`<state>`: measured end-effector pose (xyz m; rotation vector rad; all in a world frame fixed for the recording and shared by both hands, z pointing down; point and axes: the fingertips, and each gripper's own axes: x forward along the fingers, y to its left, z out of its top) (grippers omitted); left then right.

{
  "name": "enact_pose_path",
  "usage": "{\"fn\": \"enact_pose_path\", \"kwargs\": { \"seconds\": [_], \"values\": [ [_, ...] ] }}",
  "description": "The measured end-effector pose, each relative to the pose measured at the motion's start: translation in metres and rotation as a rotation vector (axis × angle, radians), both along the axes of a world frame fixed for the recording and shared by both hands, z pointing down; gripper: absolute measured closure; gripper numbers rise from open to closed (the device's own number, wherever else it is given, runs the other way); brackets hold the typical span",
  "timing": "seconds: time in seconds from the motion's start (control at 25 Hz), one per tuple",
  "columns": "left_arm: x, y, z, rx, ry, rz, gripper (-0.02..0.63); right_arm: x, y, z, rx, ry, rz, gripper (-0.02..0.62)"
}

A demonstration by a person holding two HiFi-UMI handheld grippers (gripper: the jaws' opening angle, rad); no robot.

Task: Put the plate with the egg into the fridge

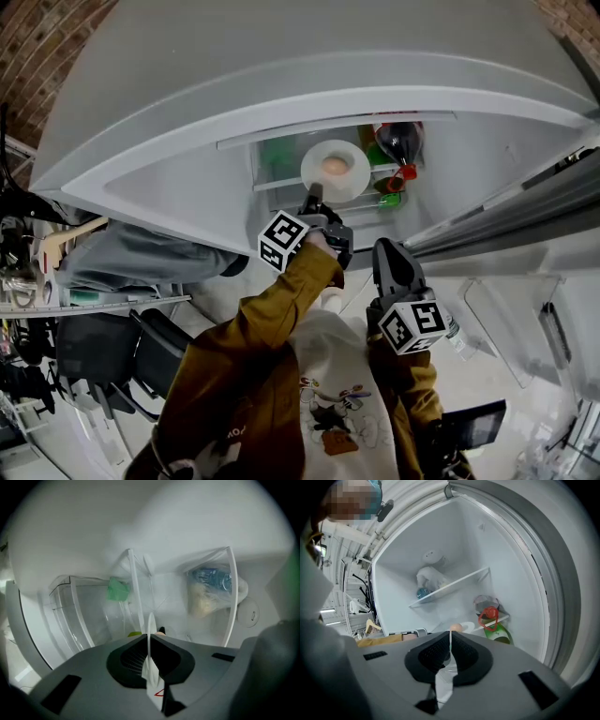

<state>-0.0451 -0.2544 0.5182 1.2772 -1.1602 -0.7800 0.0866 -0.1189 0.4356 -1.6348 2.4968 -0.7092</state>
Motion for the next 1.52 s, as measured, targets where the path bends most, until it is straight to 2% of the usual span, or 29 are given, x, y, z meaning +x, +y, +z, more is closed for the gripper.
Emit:
{"fn": "enact_pose_path", "kwargs": {
  "seconds": [0.68, 1.0, 1.52],
  "values": [
    [0.0, -0.014, 0.001, -0.001, -0.023, -0.017, 0.588, 0.002, -0.001, 0.002, -0.011, -0.016, 0.015, 0.589],
    [0.0, -0.016, -0.003, 0.083, 0.003, -0.009, 0.586, -0.001, 0.003, 0.002, -0.015, -0.019, 0.02, 0.589],
    [0.003, -0.012, -0.002, 0.116, 0.027, 0.035, 0.569, -0.008, 0.007, 0.002, -0.018, -0.027, 0.003, 0.589]
  ]
}}
